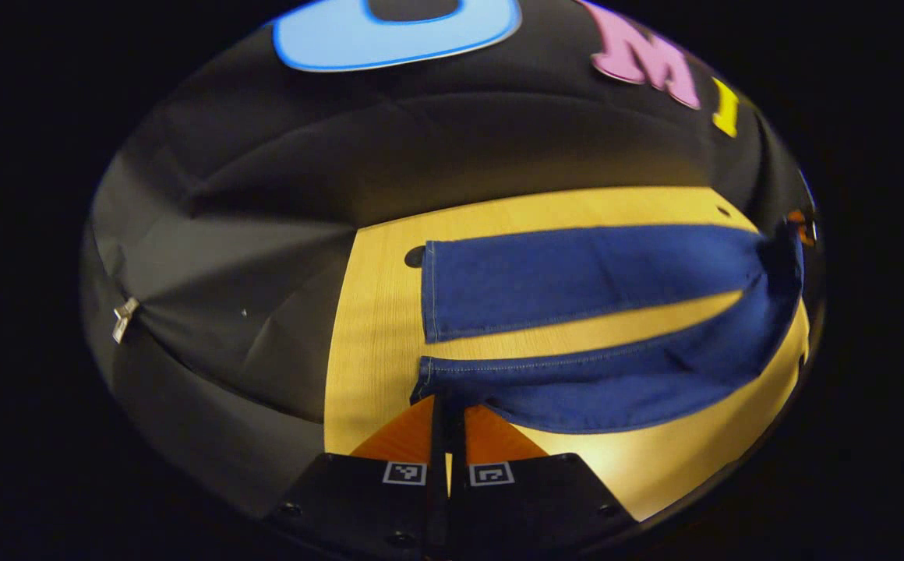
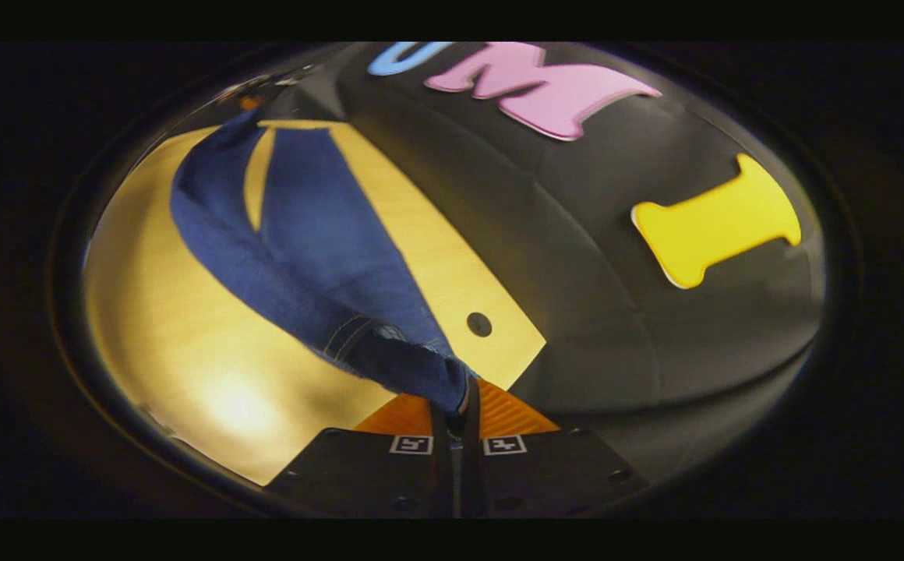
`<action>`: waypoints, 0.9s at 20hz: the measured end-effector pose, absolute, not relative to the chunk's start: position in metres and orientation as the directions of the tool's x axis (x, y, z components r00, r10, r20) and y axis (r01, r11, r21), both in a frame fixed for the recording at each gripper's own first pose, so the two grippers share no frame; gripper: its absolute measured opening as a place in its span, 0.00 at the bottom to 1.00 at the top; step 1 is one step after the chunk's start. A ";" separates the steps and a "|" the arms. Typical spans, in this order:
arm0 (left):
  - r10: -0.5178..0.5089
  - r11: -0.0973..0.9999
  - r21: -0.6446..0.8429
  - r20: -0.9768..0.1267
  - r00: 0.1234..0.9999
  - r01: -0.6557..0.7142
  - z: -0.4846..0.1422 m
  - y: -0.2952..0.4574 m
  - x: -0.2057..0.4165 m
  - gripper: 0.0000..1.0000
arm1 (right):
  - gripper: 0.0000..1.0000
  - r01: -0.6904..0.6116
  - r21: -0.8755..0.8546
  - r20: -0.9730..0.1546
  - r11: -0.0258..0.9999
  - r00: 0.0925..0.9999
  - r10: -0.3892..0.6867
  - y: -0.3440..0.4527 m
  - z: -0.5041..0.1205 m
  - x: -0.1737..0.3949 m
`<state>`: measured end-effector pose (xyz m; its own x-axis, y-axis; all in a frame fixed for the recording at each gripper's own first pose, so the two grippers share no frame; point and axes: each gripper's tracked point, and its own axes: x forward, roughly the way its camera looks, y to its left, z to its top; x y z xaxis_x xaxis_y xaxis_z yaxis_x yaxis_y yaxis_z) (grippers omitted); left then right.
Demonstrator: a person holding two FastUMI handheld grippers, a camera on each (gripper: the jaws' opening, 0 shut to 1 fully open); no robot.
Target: Grasp the waist and the cuffs of the jeans and fold them to make the two legs overlap; first hold the waist and fold one-third of the jeans toward the cuffs, then hold the cuffs and fold the remaining one-third in the same direction to finish folding.
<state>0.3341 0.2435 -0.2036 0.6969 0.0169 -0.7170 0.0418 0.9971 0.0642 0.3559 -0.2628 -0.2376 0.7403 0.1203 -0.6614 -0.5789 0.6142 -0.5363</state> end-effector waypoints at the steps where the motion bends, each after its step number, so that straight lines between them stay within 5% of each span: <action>1: 0.006 0.999 0.030 -0.727 0.686 0.024 -0.198 0.245 0.348 0.10 | 0.08 -0.559 -0.503 -0.672 0.659 0.732 0.108 -0.267 -0.238 0.367; 6: -0.064 0.976 -0.183 -0.758 0.649 -0.118 -0.207 0.250 0.413 0.06 | 0.08 -0.388 -0.290 -0.747 0.875 0.663 0.046 -0.286 -0.252 0.410; 10: -0.063 0.954 -0.229 -0.787 0.613 -0.195 -0.235 0.260 0.442 0.06 | 0.03 -0.266 -0.210 -0.771 0.941 0.636 0.008 -0.281 -0.262 0.437; 12: -0.043 0.953 -0.213 -0.801 0.597 -0.216 -0.251 0.259 0.450 0.06 | 0.14 -0.206 -0.163 -0.785 0.965 0.620 0.000 -0.279 -0.261 0.437; 14: -0.005 0.956 -0.184 -0.790 0.612 -0.230 -0.257 0.263 0.457 0.08 | 0.13 -0.133 -0.119 -0.787 0.984 0.616 -0.012 -0.284 -0.251 0.435; 16: 0.030 0.957 -0.167 -0.759 0.650 -0.239 -0.251 0.266 0.464 0.11 | 0.32 -0.051 -0.055 -0.769 0.997 0.639 -0.010 -0.285 -0.234 0.433; 18: 0.048 0.955 -0.177 -0.701 0.712 -0.239 -0.236 0.266 0.466 0.46 | 0.51 0.016 -0.019 -0.736 1.000 0.677 -0.025 -0.291 -0.212 0.434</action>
<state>0.4657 0.2658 -0.2362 0.7120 0.0483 -0.7005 -0.2386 0.9549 -0.1766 0.4345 -0.2914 -0.2123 0.6767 -0.0247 -0.7359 0.0156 0.9997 -0.0193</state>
